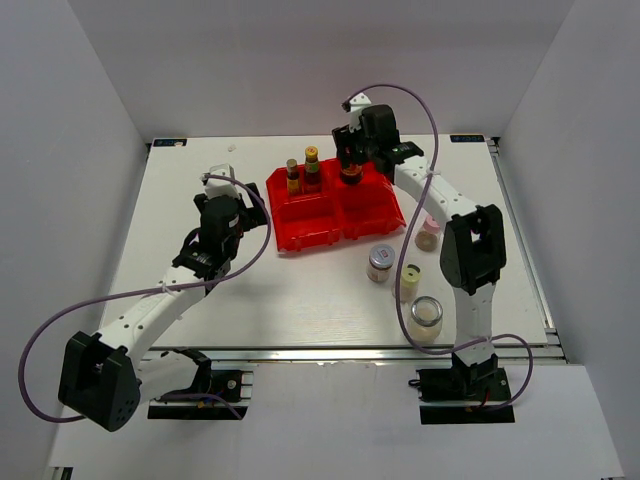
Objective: Organize the condiment bottles
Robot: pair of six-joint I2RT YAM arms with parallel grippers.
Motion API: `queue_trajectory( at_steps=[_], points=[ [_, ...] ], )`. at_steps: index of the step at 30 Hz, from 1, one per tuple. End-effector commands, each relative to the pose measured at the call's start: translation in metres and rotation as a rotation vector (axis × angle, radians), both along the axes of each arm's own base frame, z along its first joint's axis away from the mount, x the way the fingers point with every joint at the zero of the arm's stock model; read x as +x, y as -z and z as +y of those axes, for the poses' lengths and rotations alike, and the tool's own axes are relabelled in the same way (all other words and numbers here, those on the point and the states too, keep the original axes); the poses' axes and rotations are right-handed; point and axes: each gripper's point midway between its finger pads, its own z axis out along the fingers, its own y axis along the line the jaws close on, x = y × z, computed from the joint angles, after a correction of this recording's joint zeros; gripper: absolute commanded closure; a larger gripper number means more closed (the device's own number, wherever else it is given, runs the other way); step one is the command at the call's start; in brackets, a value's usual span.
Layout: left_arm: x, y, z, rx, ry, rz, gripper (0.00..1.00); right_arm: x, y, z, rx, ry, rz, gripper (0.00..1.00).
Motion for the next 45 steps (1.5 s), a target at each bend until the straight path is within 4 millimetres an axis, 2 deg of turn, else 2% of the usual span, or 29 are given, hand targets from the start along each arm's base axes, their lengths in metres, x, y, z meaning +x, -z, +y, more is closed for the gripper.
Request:
queue_trajectory(
  at_steps=[1,3,4,5,8,15,19,22,23,24,26,30,33,37,39,40,42,43,44,45],
  points=[
    [0.001,-0.003,0.003,-0.001,-0.012,-0.017,0.02,0.021,-0.067,0.022,0.13,-0.07,-0.22,1.0],
    [0.002,-0.003,0.003,-0.002,-0.009,-0.018,0.02,0.025,-0.054,0.025,0.112,-0.083,-0.218,1.0],
    [0.002,-0.002,0.003,0.0,-0.011,-0.015,0.02,0.03,-0.057,0.026,0.114,-0.088,-0.253,1.0],
    [0.002,-0.002,0.003,0.0,-0.011,-0.015,0.02,0.032,-0.045,0.027,0.1,-0.09,-0.245,1.0],
    [0.003,-0.002,0.003,0.001,-0.012,-0.017,0.02,0.038,-0.029,0.026,0.083,-0.086,-0.241,1.0],
    [0.006,0.001,0.001,0.007,-0.011,-0.007,0.02,0.035,-0.003,0.035,0.101,-0.112,-0.19,0.98],
    [0.007,0.003,0.001,0.01,-0.011,0.0,0.02,0.032,0.009,0.037,0.114,-0.126,-0.162,0.9],
    [0.007,0.004,0.0,0.011,-0.01,0.001,0.02,0.029,0.02,0.039,0.119,-0.128,-0.13,0.78],
    [0.007,0.004,0.0,0.01,-0.01,0.003,0.02,0.029,0.021,0.037,0.118,-0.123,-0.127,0.62],
    [0.007,0.003,0.0,0.009,-0.01,0.001,0.02,0.029,0.022,0.035,0.115,-0.109,-0.12,0.53],
    [0.007,0.003,0.0,0.006,-0.008,0.0,0.02,0.029,0.017,0.033,0.112,-0.1,-0.126,0.35],
    [0.006,0.003,-0.001,0.004,-0.002,0.0,0.02,0.029,0.002,0.023,0.097,-0.055,-0.155,0.11],
    [0.007,0.003,-0.001,0.004,-0.002,0.0,0.02,0.027,-0.015,0.014,0.089,-0.019,-0.181,0.11],
    [0.006,0.003,-0.003,-0.001,0.01,0.001,0.02,0.017,-0.047,0.008,0.106,-0.013,-0.221,0.11],
    [0.006,0.003,-0.005,-0.004,0.018,0.001,0.02,0.014,-0.053,0.001,0.102,0.013,-0.221,0.11],
    [0.006,0.003,-0.005,-0.004,0.021,0.003,0.02,0.009,-0.068,-0.003,0.112,0.024,-0.238,0.11],
    [0.006,0.003,-0.005,-0.005,0.021,0.004,0.02,-0.001,-0.069,-0.013,0.112,0.063,-0.218,0.11],
    [0.006,0.004,-0.006,-0.002,0.021,0.009,0.02,-0.013,-0.08,-0.021,0.121,0.084,-0.206,0.11],
    [0.005,0.005,-0.005,-0.002,0.019,0.015,0.02,-0.021,-0.08,-0.026,0.127,0.098,-0.185,0.11],
    [0.005,0.005,-0.005,-0.003,0.017,0.015,0.02,-0.036,-0.057,-0.033,0.128,0.128,-0.108,0.11]
  ],
)
